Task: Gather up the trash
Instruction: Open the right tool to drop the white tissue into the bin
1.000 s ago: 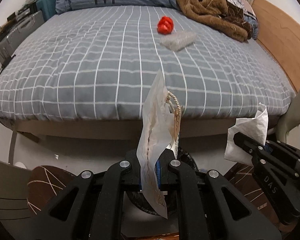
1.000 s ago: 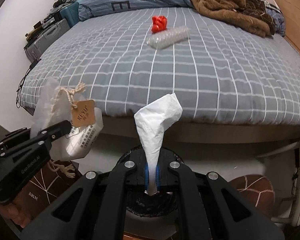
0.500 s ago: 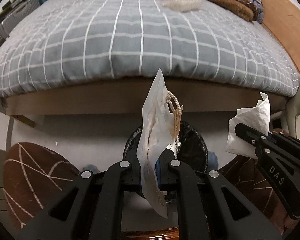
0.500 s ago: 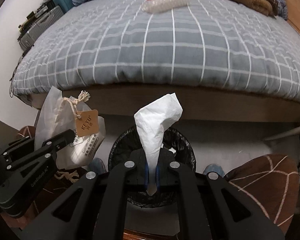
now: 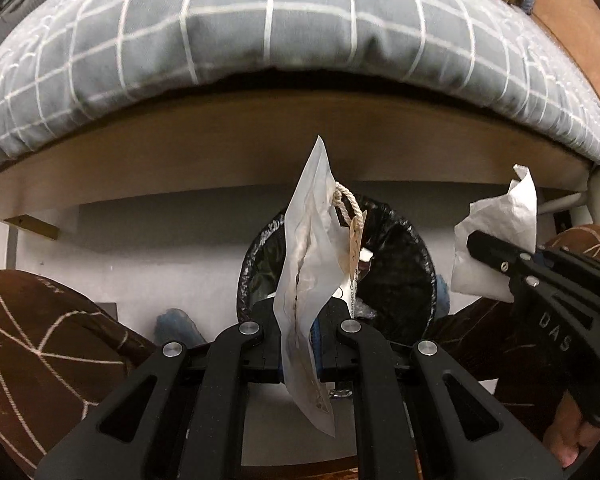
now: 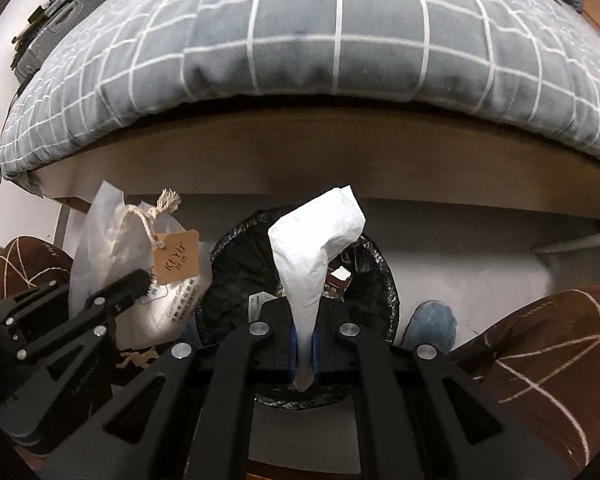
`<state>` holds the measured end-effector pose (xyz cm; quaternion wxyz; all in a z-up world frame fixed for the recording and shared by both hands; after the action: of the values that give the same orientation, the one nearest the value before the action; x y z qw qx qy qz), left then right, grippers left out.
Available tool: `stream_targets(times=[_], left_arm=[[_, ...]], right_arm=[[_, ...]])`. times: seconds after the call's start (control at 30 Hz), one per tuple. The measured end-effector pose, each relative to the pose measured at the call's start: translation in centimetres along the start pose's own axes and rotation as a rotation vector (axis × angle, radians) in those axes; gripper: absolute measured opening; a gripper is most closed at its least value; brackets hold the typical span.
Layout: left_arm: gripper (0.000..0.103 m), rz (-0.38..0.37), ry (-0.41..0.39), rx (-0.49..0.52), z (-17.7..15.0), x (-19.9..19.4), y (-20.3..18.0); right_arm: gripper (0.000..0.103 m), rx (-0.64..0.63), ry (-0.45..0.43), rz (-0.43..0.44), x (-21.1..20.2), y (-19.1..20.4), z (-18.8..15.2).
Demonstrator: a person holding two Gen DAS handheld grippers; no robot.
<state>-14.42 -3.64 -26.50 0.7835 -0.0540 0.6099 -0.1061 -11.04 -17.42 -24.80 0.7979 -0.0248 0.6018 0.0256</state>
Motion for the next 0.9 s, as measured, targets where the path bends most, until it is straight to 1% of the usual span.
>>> stream_targets(times=[0.17,0.23,0.4,0.47,0.53,0.63,0.77,0.8,0.9], left_arm=[[0.008,0.006,0.029,-0.005,-0.2,1.6,0.8],[0.008,0.007,0.041,-0.013,-0.2,2.1,1.0],[0.008,0.002,0.039,-0.014,0.1,2.1,1.0],[0.008,0.001,0.04,-0.016,0.1,2.1,0.9],[0.008,0.001,0.037,-0.02,0.1,1.8,0.8],[0.008,0.002,0.033,-0.016,0.1,1.6,0.8],[0.008,0.001,0.035,-0.008,0.0,1.8,0.4],[0.008,0.0,0.038,-0.005,0.0,1.9,0.2],[0.008,-0.005,0.043,0.008,-0.1,2.1,-0.6]], right_arm=[[0.004,-0.009,0.029,-0.015,1.4,0.3,-0.2],[0.006,-0.014,0.033,-0.015,1.8,0.6,-0.2],[0.008,-0.007,0.032,-0.018,2.0,0.7,-0.3],[0.017,-0.003,0.026,-0.016,1.7,0.0,-0.5],[0.032,-0.003,0.013,-0.025,1.5,0.0,-0.3],[0.046,-0.007,-0.004,-0.041,0.8,-0.2,-0.4],[0.059,0.015,-0.014,-0.062,0.2,-1.7,-0.8],[0.065,0.025,-0.02,-0.069,0.1,-2.3,-1.0],[0.073,0.052,-0.033,-0.084,-0.4,-3.5,-1.4]])
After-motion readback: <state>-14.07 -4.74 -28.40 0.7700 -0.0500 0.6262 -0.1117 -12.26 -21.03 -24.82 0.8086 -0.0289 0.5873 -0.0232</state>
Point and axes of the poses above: each gripper's, at about its wrist camera, not at the fingertips, and x roughly the way its jaws point, y to its left, z to its top, the point moved 7 cm from there along x, roughly the way its jaws point, and after that the axes turned 8 degrees about -z, right-handed, at the moved point
